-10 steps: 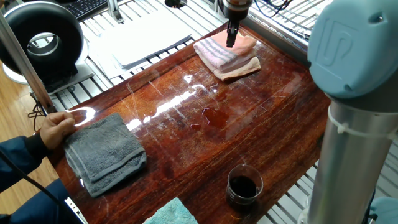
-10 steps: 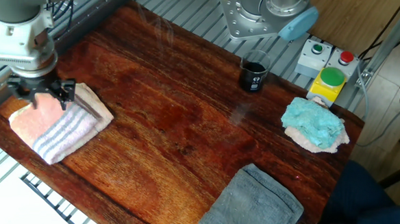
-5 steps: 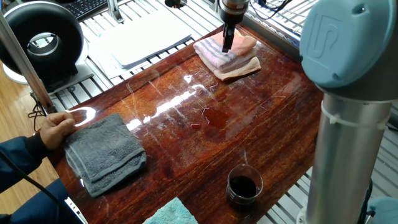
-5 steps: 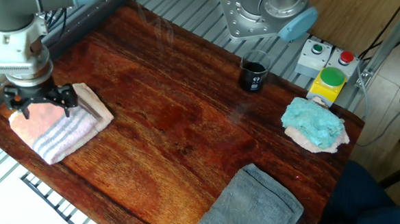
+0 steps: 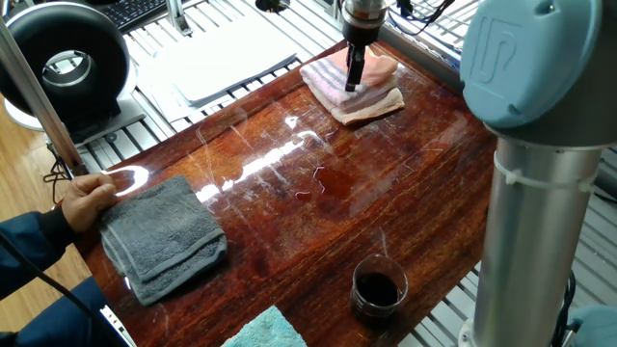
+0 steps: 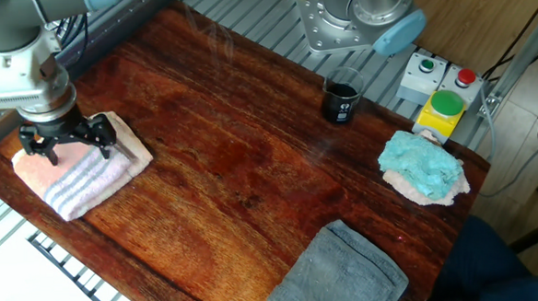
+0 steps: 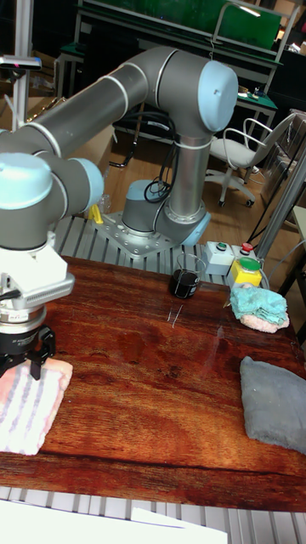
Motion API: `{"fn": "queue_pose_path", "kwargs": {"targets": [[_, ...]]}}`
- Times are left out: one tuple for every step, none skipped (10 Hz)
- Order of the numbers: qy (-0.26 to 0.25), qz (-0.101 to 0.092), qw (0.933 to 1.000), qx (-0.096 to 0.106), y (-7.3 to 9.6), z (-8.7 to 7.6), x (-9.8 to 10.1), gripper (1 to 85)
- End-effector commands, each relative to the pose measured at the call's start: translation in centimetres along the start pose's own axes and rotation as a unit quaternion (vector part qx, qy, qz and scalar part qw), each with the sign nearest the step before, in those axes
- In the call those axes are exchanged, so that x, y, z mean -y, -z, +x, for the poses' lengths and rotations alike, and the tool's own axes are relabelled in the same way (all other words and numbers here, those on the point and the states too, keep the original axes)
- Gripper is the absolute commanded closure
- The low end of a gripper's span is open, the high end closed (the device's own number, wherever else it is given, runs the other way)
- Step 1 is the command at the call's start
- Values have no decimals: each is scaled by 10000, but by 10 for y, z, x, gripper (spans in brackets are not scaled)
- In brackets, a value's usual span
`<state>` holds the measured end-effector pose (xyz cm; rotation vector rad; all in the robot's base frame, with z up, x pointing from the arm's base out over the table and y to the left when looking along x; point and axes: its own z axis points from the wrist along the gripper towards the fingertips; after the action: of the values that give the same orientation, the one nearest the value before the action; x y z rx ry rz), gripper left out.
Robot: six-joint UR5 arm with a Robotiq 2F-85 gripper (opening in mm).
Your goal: Clean the table with a cloth
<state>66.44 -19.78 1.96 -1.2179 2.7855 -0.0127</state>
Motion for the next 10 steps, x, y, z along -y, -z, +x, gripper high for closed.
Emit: {"fn": "queue_pose_path", "kwargs": {"targets": [[302, 114, 9995, 6, -5, 8, 15, 7], [308, 93, 9995, 18, -6, 6, 14, 7], [298, 77, 9995, 25, -8, 4, 14, 7], [211, -40, 9997, 65, -11, 0, 8, 13], [198, -98, 9996, 177, -18, -8, 7, 20], [147, -185, 9993, 274, -21, -14, 3, 27], [59, -185, 9993, 306, -22, -16, 3, 67], [-208, -249, 9991, 261, -21, -15, -1, 247], [-554, -169, 9983, 40, -19, -5, 1, 607], [-727, -123, 9972, -90, -15, -1, 1, 847]]}}
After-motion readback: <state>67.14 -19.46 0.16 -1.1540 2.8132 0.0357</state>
